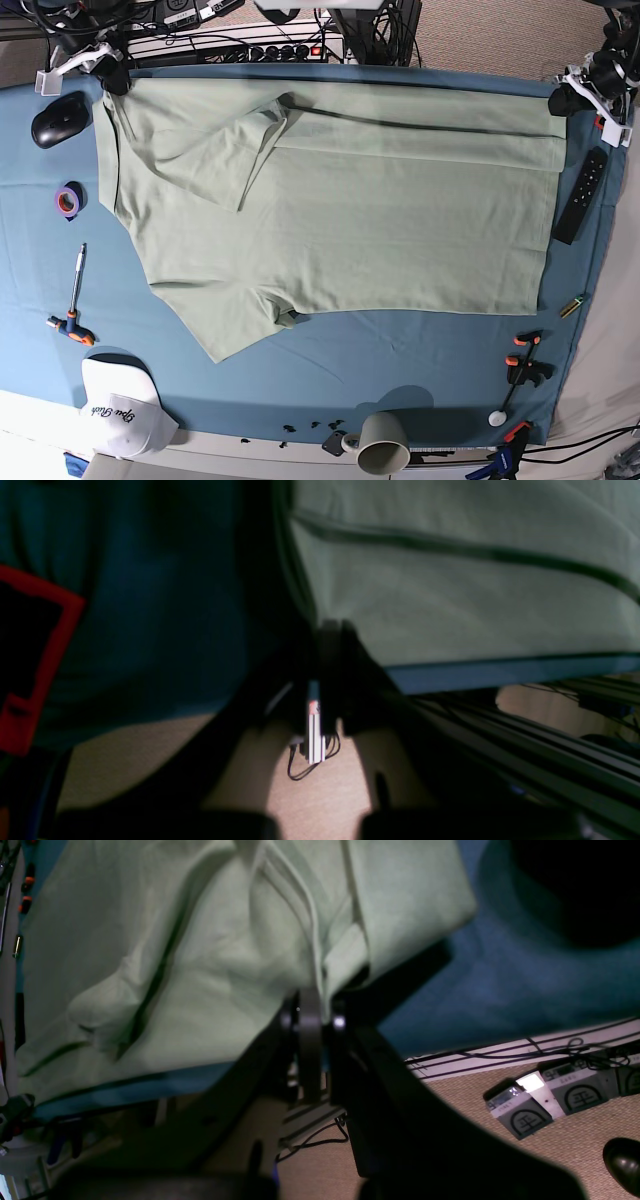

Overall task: Fold the T-shirt properly
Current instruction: 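Release the shirt and raise both grippers away, then move the right gripper down to the shirt's hem corner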

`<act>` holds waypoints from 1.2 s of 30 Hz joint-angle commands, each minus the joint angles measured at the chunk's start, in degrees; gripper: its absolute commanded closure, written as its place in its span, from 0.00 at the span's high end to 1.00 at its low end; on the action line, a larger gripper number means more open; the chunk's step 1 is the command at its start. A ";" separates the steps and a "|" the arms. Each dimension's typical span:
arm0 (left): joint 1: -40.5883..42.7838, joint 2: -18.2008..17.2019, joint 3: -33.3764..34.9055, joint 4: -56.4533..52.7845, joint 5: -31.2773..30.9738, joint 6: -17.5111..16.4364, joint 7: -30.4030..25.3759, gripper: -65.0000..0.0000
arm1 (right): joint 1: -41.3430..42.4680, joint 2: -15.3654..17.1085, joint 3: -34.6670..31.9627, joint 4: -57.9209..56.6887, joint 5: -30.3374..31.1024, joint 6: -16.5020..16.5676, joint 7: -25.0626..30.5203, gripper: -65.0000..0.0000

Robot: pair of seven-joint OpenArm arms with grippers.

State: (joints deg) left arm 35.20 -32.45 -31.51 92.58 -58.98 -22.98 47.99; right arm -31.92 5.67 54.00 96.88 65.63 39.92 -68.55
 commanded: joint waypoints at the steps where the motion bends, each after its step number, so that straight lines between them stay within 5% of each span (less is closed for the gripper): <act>1: 0.68 -1.03 -0.39 0.22 1.55 0.42 0.85 0.09 | -0.48 0.83 0.76 1.01 0.79 0.08 1.22 0.00; 2: 0.66 -1.03 -0.39 0.22 1.55 0.39 0.85 0.20 | -0.48 0.83 0.76 1.01 0.85 0.08 1.25 0.06; 4: 0.68 -1.05 -0.39 0.22 1.55 0.39 0.55 0.39 | -0.48 0.81 0.76 1.01 1.01 0.08 1.44 0.35; 6: 0.66 -1.09 -0.42 0.42 1.57 0.39 0.42 0.44 | -0.48 0.83 0.76 1.01 0.98 0.08 2.01 0.46; 16: 0.70 -1.40 -7.10 6.10 5.25 0.42 0.20 0.44 | 0.02 0.85 4.46 3.43 -0.90 0.08 3.32 0.46; 22: 0.66 -3.34 -9.68 8.81 5.22 0.42 -0.55 0.44 | 1.33 0.96 11.87 12.37 -2.19 0.08 4.31 0.45; 27: -1.42 -3.43 -9.62 12.52 3.80 -0.92 -3.28 0.44 | 4.63 0.83 11.91 22.62 -2.56 0.08 5.97 0.45; 31: -5.33 -3.43 -9.49 13.57 2.80 -3.06 -3.50 0.44 | 10.86 0.83 5.90 26.38 -12.52 0.08 10.84 0.45; 36: -9.14 -3.45 -9.49 13.55 2.84 -3.02 -5.01 0.44 | 18.64 0.83 -9.27 23.80 -29.88 -2.78 19.08 0.45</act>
State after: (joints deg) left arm 26.13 -34.65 -40.51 105.36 -55.16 -25.78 44.31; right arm -13.52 5.69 44.14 119.79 34.15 37.30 -51.03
